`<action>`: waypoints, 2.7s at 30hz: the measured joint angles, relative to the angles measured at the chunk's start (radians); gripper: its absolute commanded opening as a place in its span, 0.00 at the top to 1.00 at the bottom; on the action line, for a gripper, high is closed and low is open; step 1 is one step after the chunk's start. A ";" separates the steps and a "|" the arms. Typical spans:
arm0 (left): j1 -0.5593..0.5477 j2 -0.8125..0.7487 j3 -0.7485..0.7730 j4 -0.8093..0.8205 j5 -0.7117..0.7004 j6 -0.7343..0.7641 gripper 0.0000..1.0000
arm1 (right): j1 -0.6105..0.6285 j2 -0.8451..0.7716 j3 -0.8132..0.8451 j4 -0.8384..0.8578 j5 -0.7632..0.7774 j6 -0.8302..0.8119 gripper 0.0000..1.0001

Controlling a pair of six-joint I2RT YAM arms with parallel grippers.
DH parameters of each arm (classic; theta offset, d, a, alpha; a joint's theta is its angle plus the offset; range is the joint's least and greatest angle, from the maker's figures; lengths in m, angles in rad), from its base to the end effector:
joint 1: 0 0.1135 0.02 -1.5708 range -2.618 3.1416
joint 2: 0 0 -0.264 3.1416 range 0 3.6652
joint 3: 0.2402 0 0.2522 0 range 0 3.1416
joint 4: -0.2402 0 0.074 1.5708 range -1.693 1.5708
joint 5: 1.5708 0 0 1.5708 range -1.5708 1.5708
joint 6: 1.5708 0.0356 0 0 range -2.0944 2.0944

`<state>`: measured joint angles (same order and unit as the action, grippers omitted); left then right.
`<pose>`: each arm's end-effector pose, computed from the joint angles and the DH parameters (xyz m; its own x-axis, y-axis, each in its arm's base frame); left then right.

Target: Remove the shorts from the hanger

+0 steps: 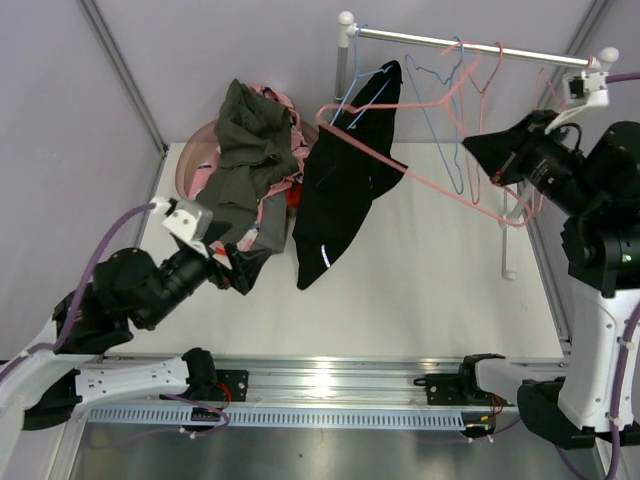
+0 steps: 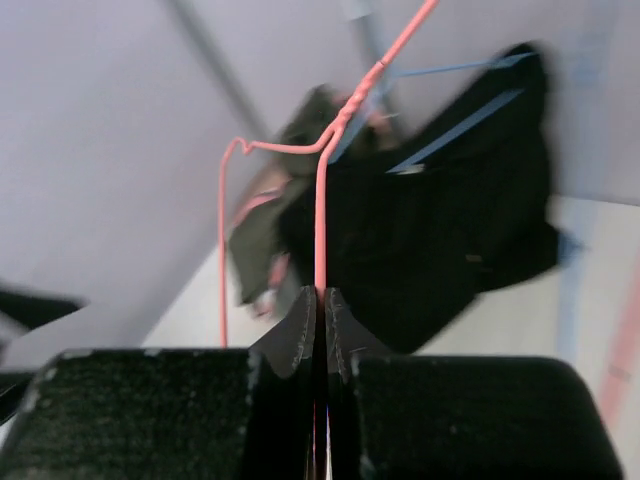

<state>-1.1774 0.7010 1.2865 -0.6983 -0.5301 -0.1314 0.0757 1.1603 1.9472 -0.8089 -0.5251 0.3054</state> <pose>0.0524 -0.0793 0.4574 -0.1219 -0.0011 -0.9925 0.5934 0.8015 -0.0738 0.1481 0.0291 0.5691 -0.1909 0.2464 -0.9502 -0.5324 0.7872 0.3111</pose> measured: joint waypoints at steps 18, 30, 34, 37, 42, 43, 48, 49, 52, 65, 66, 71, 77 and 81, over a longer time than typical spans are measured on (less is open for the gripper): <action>0.000 -0.058 -0.120 0.030 0.022 0.000 0.01 | 0.102 0.093 0.074 -0.161 0.818 -0.108 1.00; 0.000 -0.048 -0.183 0.079 0.075 0.002 0.01 | 0.118 0.164 0.090 -0.065 0.991 -0.185 1.00; 0.000 -0.039 -0.195 0.105 0.089 0.003 0.01 | 0.121 0.210 0.090 -0.025 0.989 -0.196 1.00; 0.000 -0.034 -0.204 0.122 0.092 0.009 0.01 | 0.123 0.251 0.091 0.013 0.988 -0.206 1.00; 0.000 -0.034 -0.215 0.143 0.093 0.012 0.01 | 0.127 0.315 0.098 0.045 0.983 -0.219 1.00; 0.000 -0.034 -0.217 0.148 0.093 0.013 0.01 | 0.129 0.325 0.098 0.048 0.983 -0.221 1.00; 0.000 -0.029 -0.232 0.161 0.098 0.016 0.01 | 0.132 0.350 0.098 0.075 0.983 -0.232 1.00; 0.000 -0.028 -0.233 0.162 0.098 0.018 0.01 | 0.132 0.352 0.099 0.078 0.983 -0.232 1.00; 0.000 -0.023 -0.240 0.166 0.100 0.019 0.01 | 0.133 0.352 0.098 0.082 0.983 -0.232 1.00; 0.001 -0.008 -0.241 0.167 0.126 0.017 0.01 | 0.145 0.167 -0.108 0.089 0.984 -0.208 0.96; 0.001 -0.008 -0.241 0.167 0.128 0.016 0.01 | 0.145 0.154 -0.114 0.085 0.984 -0.207 0.92; 0.001 -0.009 -0.241 0.166 0.143 0.010 0.01 | 0.145 0.123 -0.131 0.073 0.995 -0.189 0.01; 0.001 -0.015 -0.240 0.164 0.145 0.008 0.01 | 0.145 0.120 -0.134 0.059 1.014 -0.194 0.01; 0.001 -0.015 -0.240 0.164 0.145 0.008 0.01 | 0.145 0.120 -0.134 0.056 1.015 -0.193 0.01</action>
<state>-1.1763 0.6861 1.0462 -0.5346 -0.3855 -0.1234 0.2207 1.2800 1.8133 -0.7528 0.4904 0.1120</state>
